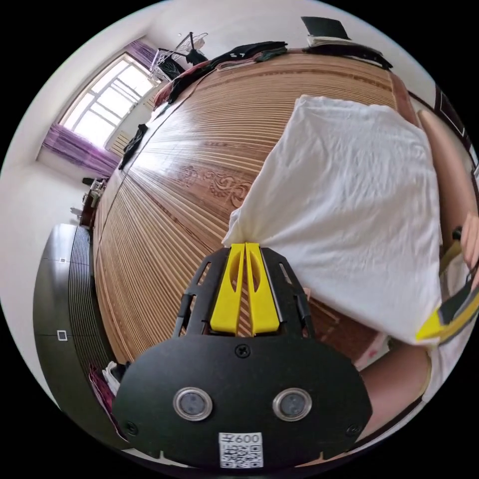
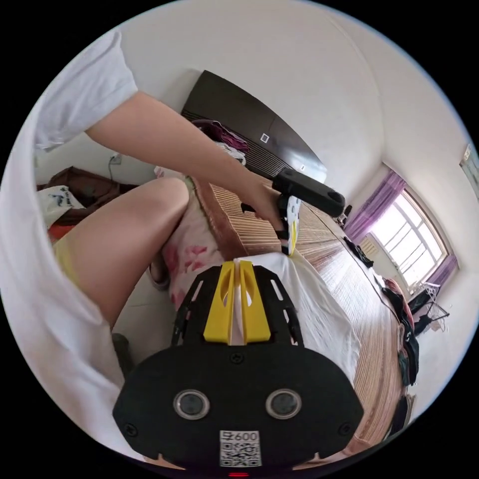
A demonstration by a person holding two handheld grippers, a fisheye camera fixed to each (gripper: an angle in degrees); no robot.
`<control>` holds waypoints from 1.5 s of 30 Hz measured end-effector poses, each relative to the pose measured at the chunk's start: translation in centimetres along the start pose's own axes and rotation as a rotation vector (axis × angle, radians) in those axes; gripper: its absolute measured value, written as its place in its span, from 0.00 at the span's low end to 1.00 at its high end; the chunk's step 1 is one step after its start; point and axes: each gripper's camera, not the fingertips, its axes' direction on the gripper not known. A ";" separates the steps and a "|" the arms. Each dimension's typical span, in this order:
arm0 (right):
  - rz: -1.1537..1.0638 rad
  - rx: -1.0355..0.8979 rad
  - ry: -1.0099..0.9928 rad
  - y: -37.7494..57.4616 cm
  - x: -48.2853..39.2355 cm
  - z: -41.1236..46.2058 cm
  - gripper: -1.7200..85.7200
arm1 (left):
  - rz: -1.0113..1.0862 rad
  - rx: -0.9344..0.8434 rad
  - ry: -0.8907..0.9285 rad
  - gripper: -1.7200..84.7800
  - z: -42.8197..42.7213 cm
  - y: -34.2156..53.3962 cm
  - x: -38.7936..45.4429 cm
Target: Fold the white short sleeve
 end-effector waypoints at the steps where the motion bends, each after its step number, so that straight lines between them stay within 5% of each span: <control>1: 0.030 -0.028 0.023 -2.0 0.4 1.8 0.01 | -0.021 0.006 0.005 0.03 0.3 -1.5 -1.8; 3: 0.045 -0.069 -0.014 -4.7 0.9 3.5 0.01 | -0.095 0.015 0.047 0.03 0.6 -3.2 -5.0; 7: -0.014 0.052 -0.471 -8.0 2.9 0.4 0.01 | -0.187 0.044 0.215 0.03 -0.1 -4.8 -11.1; 12: 0.223 0.044 -0.306 -9.5 15.5 2.2 0.01 | -0.249 0.116 0.410 0.03 -3.0 -4.3 -17.0; 15: 0.469 -0.117 -0.325 -11.3 26.4 10.3 0.01 | -0.361 0.283 0.564 0.04 -5.2 -4.3 -20.4; 19: 0.641 -0.209 -0.482 -13.6 34.4 20.7 0.01 | -0.361 0.112 0.608 0.05 -3.0 -7.6 -21.4; 22: 0.607 -0.331 -0.483 -15.0 34.0 24.2 0.01 | -0.381 0.063 0.630 0.04 -2.2 -8.6 -22.0; 31: 0.440 -0.269 -0.426 -17.6 25.1 15.4 0.01 | -0.365 0.070 0.615 0.03 -5.3 -10.0 -22.3; 35: 0.386 -0.290 -0.961 -17.5 20.3 14.0 0.01 | -0.410 0.096 0.623 0.03 -6.5 -9.5 -22.2; 39: 0.410 -0.165 -0.761 -18.2 20.7 10.5 0.01 | -0.405 0.110 0.586 0.03 -7.9 -9.4 -21.3; 42: 0.631 -0.030 -0.477 -17.4 25.2 9.1 0.01 | -0.397 0.112 0.541 0.03 -9.2 -9.4 -20.3; 45: 0.602 -0.173 -0.518 -17.8 24.2 12.8 0.01 | -0.412 0.109 0.523 0.03 -10.1 -9.2 -19.7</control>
